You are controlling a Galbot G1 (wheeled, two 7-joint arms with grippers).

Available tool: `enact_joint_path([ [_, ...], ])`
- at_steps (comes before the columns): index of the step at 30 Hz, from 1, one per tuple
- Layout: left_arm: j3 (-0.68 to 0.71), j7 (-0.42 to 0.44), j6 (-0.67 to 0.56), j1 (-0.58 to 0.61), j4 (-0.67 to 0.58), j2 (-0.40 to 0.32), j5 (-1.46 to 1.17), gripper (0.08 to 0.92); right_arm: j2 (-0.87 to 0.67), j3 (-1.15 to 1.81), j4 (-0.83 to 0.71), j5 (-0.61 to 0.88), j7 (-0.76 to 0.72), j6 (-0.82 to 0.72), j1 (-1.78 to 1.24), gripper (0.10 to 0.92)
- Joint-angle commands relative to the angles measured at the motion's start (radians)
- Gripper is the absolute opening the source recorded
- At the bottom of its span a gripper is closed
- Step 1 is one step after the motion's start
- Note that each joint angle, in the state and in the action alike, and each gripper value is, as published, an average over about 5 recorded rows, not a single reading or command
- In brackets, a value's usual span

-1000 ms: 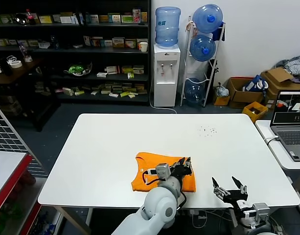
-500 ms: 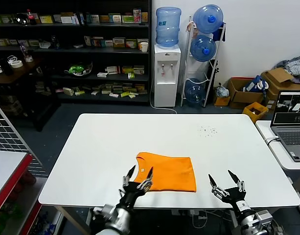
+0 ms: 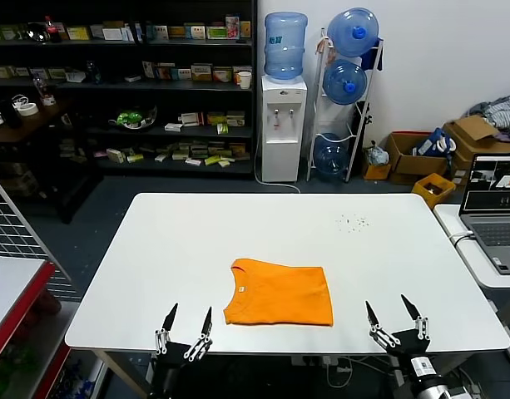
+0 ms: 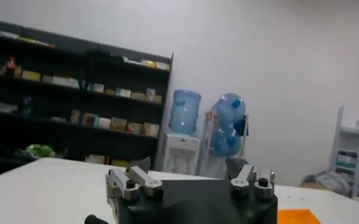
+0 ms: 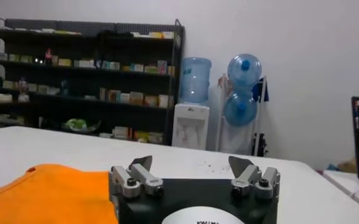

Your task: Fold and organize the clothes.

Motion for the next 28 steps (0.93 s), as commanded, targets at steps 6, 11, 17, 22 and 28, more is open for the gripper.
enact_joint_path([
  [6, -0.096, 0.085, -0.2, 0.083, 0.019, -0.07, 0.061, 0.823, 0.18, 0.082, -0.033, -0.083, -0.048, 0.207, -0.025, 0.823],
  [11, -0.095, 0.088, -0.195, 0.077, 0.029, -0.07, 0.058, 0.823, 0.196, 0.086, -0.038, -0.09, -0.054, 0.21, -0.018, 0.823],
  [17, -0.096, 0.094, -0.175, 0.077, 0.023, -0.063, 0.055, 0.823, 0.212, 0.081, -0.044, -0.104, -0.048, 0.211, -0.012, 0.823],
  [22, -0.097, 0.089, -0.171, 0.075, 0.016, -0.063, 0.048, 0.823, 0.217, 0.079, -0.046, -0.111, -0.039, 0.211, -0.013, 0.823],
  [28, -0.097, 0.079, -0.167, 0.071, 0.004, -0.066, 0.038, 0.823, 0.219, 0.08, -0.049, -0.111, -0.032, 0.208, -0.014, 0.823],
])
